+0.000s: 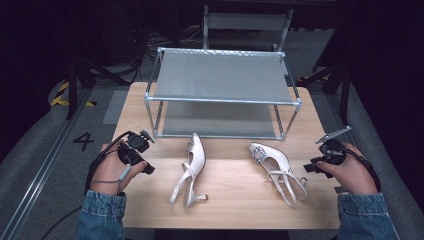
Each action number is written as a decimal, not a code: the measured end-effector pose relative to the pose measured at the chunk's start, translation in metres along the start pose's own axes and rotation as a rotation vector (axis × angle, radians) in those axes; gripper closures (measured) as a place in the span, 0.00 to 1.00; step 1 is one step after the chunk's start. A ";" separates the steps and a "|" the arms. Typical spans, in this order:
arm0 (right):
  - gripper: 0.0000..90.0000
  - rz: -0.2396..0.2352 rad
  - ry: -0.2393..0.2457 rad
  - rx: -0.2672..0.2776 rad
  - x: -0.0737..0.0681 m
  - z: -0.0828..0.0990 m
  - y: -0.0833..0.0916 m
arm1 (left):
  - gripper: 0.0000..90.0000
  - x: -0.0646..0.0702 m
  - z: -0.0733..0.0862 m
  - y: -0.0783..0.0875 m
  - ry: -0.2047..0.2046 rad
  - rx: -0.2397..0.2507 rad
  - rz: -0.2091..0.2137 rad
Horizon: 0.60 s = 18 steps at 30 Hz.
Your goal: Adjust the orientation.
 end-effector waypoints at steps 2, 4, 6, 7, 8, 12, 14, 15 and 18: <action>0.63 0.022 0.012 -0.016 0.003 0.001 0.000 | 0.42 0.002 0.000 0.002 0.006 0.004 -0.016; 0.62 0.028 0.006 -0.010 0.004 0.000 0.001 | 0.43 0.006 0.001 0.004 0.029 0.004 -0.005; 0.60 0.035 0.006 -0.007 0.005 -0.001 0.001 | 0.46 0.010 0.001 0.006 0.037 0.014 0.002; 0.60 0.036 0.008 -0.006 0.005 0.000 0.001 | 0.46 0.011 0.001 0.008 0.038 0.020 0.006; 0.59 0.037 0.004 -0.004 0.005 0.000 0.001 | 0.46 0.013 0.000 0.009 0.042 0.027 0.008; 0.57 0.033 -0.012 0.007 0.001 0.001 0.001 | 0.48 0.022 -0.002 0.010 0.007 0.041 0.017; 0.57 0.030 -0.018 0.015 0.000 0.002 0.000 | 0.52 0.030 -0.005 0.010 -0.036 0.052 0.021; 0.56 0.034 -0.011 0.017 0.000 0.002 -0.002 | 0.53 0.034 -0.006 0.010 -0.047 0.054 0.031; 0.55 0.004 -0.017 0.027 -0.003 0.002 -0.007 | 0.53 0.043 -0.010 0.012 -0.070 0.063 0.051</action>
Point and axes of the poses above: each handheld gripper's, and its own axes: y roughly backward along the jaws, z roughly out of its underside, x roughly to its right, the point moved 5 cm from there along -y, roughly forward along the jaws, and after that the axes turned 12 degrees about y, right-handed, at the moved point
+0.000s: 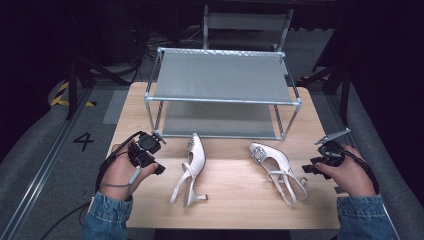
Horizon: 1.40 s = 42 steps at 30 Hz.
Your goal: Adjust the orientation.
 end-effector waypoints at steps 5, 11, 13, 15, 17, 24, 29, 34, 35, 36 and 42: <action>0.54 -0.001 0.003 -0.015 -0.001 0.003 -0.003 | 0.51 0.013 -0.008 -0.004 -0.031 0.005 0.035; 0.52 0.003 0.003 -0.032 -0.001 0.006 -0.007 | 0.49 0.030 -0.014 -0.009 -0.087 -0.002 0.065; 0.51 0.000 0.002 -0.031 -0.001 0.007 -0.007 | 0.49 0.035 -0.017 -0.011 -0.107 0.010 0.078; 0.50 -0.003 0.002 -0.028 -0.001 0.007 -0.007 | 0.50 0.038 -0.018 -0.013 -0.110 0.029 0.090; 0.50 -0.004 0.000 -0.028 -0.001 0.008 -0.006 | 0.50 0.043 -0.020 -0.014 -0.115 0.035 0.114; 0.49 -0.003 -0.006 -0.029 0.000 0.008 -0.007 | 0.50 0.052 -0.023 -0.028 -0.117 0.012 0.122; 0.49 -0.008 -0.001 -0.033 -0.001 0.008 -0.009 | 0.50 0.051 -0.025 -0.036 -0.104 0.011 0.119; 0.48 -0.011 -0.002 -0.039 -0.001 0.009 -0.010 | 0.50 0.049 -0.022 -0.035 -0.092 0.000 0.123; 0.48 -0.010 -0.003 -0.039 -0.001 0.010 -0.010 | 0.50 0.049 -0.022 -0.033 -0.094 0.000 0.127; 0.48 -0.009 -0.004 -0.040 -0.001 0.010 -0.010 | 0.50 0.049 -0.021 -0.033 -0.088 -0.007 0.126; 0.48 -0.012 0.001 -0.049 -0.001 0.010 -0.012 | 0.54 0.047 -0.017 -0.038 -0.105 -0.078 0.120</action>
Point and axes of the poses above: each handheld gripper's, and its own axes: y roughly backward along the jaws, z roughly out of its underside, x roughly to its right, the point moved 5 cm from there along -y, roughly forward along the jaws, and after that the axes turned 12 degrees about y, right-handed, at the moved point
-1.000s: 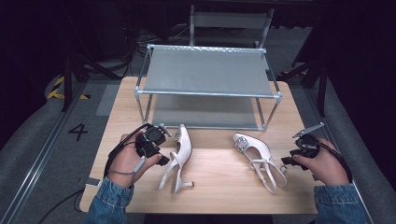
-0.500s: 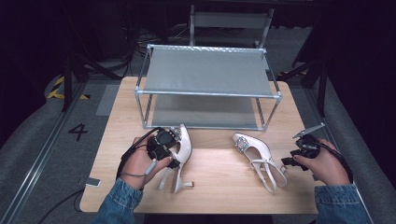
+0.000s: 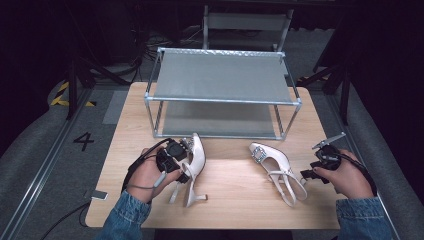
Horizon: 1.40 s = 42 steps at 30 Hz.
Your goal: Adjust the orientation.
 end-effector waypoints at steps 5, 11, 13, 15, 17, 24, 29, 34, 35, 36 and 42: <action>0.48 -0.002 0.004 -0.003 0.000 0.000 0.000 | 0.77 0.003 0.001 -0.005 -0.025 -0.042 0.047; 0.48 0.002 0.010 -0.008 0.000 0.000 -0.001 | 0.91 0.003 0.003 -0.003 -0.018 -0.049 0.063; 0.48 0.003 0.011 -0.009 0.000 0.000 -0.002 | 0.92 0.004 0.002 0.000 -0.021 -0.036 0.059; 0.48 0.002 0.013 -0.010 0.000 0.000 -0.002 | 0.93 0.003 0.002 0.005 -0.022 -0.020 0.038; 0.48 0.006 0.015 -0.009 0.000 0.000 -0.002 | 0.93 0.000 0.003 0.010 -0.006 -0.006 -0.017; 0.47 0.005 0.019 -0.018 -0.001 0.000 -0.005 | 0.92 -0.005 0.004 0.026 -0.012 0.019 -0.192; 0.46 0.004 0.021 -0.027 -0.002 0.000 -0.008 | 0.92 0.014 0.001 0.021 -0.086 0.001 -0.196; 0.46 0.004 0.020 -0.025 -0.003 0.000 -0.007 | 0.92 0.035 -0.007 0.009 -0.158 -0.011 -0.148; 0.46 0.008 0.023 -0.022 -0.002 0.000 -0.007 | 0.92 0.037 -0.009 0.007 -0.157 -0.009 -0.140; 0.46 0.008 0.024 -0.020 -0.002 0.001 -0.007 | 0.92 0.038 -0.010 0.005 -0.160 -0.004 -0.129; 0.45 0.008 0.020 -0.017 0.000 0.003 -0.007 | 0.92 0.043 -0.015 -0.010 -0.152 -0.019 -0.051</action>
Point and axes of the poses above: each handheld gripper's, and its own axes: y roughly backward along the jaws, z roughly out of its underside, x roughly to its right, the point moved 5 cm from there along -y, roughly forward along the jaws, and after that the axes turned 12 degrees about y, right-handed, at the moved point
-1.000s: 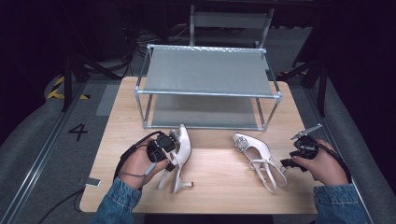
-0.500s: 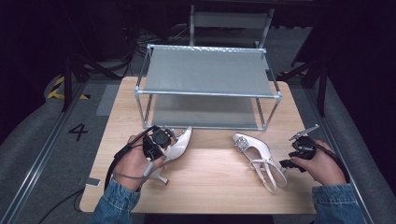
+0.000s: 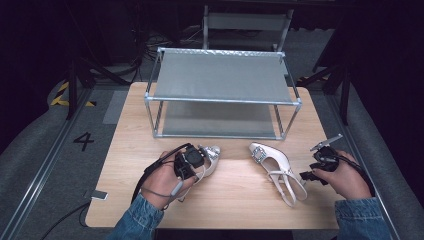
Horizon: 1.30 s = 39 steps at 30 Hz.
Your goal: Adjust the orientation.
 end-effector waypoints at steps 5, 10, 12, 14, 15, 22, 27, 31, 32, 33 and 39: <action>0.45 0.004 -0.007 0.002 0.001 0.002 0.001 | 0.87 0.003 -0.002 0.000 -0.001 0.015 0.005; 0.44 0.005 -0.013 0.001 0.000 0.003 0.001 | 0.72 0.009 -0.007 -0.005 0.004 0.048 0.031; 0.44 0.008 -0.009 0.003 0.000 0.004 0.001 | 0.72 0.009 -0.011 -0.008 0.028 0.064 0.040; 0.44 0.009 -0.011 0.002 0.000 0.006 0.001 | 0.72 0.008 -0.014 -0.013 0.050 0.083 0.042; 0.43 0.008 -0.013 0.002 0.000 0.008 0.001 | 0.72 0.008 -0.014 -0.013 0.050 0.083 0.042; 0.43 0.022 -0.032 0.002 0.001 0.017 0.004 | 0.74 0.004 -0.023 -0.028 0.051 0.039 -0.002; 0.42 0.027 -0.044 0.001 0.002 0.023 0.006 | 0.69 0.004 -0.027 -0.040 0.046 0.023 -0.008; 0.41 0.030 -0.046 0.000 0.001 0.025 0.006 | 0.72 0.006 -0.029 -0.045 0.039 0.029 -0.004; 0.41 0.031 -0.045 0.000 0.001 0.025 0.006 | 0.73 0.008 -0.029 -0.047 0.040 0.025 -0.012; 0.41 0.031 -0.044 -0.001 0.001 0.025 0.006 | 0.75 0.008 -0.029 -0.048 0.029 0.023 -0.024; 0.41 0.028 -0.020 -0.010 -0.001 0.023 0.002 | 0.85 0.006 -0.031 -0.049 0.031 0.040 -0.044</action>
Point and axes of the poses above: each handheld gripper's, and its own axes: y roughly backward along the jaws, z roughly out of its underside, x roughly to its right, the point moved 5 cm from there along -y, roughly forward along the jaws, and after that the axes turned 12 degrees about y, right-handed, at the moved point
